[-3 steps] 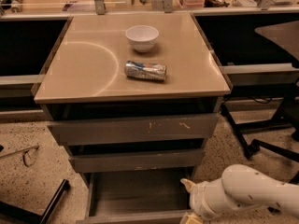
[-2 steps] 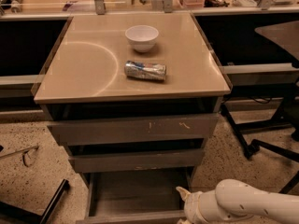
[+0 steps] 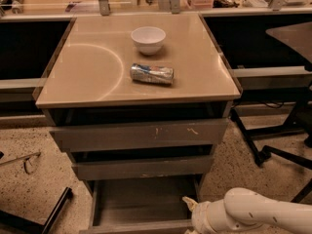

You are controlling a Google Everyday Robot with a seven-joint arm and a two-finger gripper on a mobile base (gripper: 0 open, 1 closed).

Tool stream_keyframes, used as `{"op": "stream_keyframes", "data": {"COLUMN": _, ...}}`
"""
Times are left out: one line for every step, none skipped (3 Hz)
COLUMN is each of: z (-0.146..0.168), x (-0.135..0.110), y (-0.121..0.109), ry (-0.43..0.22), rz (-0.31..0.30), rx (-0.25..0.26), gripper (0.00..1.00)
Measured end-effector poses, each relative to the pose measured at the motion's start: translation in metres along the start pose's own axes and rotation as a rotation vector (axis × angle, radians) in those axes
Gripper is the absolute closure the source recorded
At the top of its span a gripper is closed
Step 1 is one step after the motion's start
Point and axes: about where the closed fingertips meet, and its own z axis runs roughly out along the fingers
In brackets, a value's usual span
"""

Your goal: Close bottom drawer

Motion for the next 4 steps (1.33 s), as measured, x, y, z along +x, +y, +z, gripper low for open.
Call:
{"op": "stream_keyframes", "data": {"z": 0.032, "x": 0.026, "y": -0.011, "ry": -0.030, "rz": 0.018, "rx": -0.039, "gripper": 0.00}}
{"op": "stream_keyframes", "data": {"z": 0.071, "x": 0.058, "y": -0.013, "ry": -0.087, "rz": 0.046, "rx": -0.086, "gripper": 0.00}}
{"op": "stream_keyframes", "data": {"z": 0.095, "x": 0.081, "y": -0.009, "ry": -0.128, "rz": 0.075, "rx": -0.109, "gripper": 0.00}}
{"op": "stream_keyframes", "data": {"z": 0.095, "x": 0.081, "y": -0.009, "ry": -0.128, "rz": 0.074, "rx": -0.109, "gripper": 0.00}}
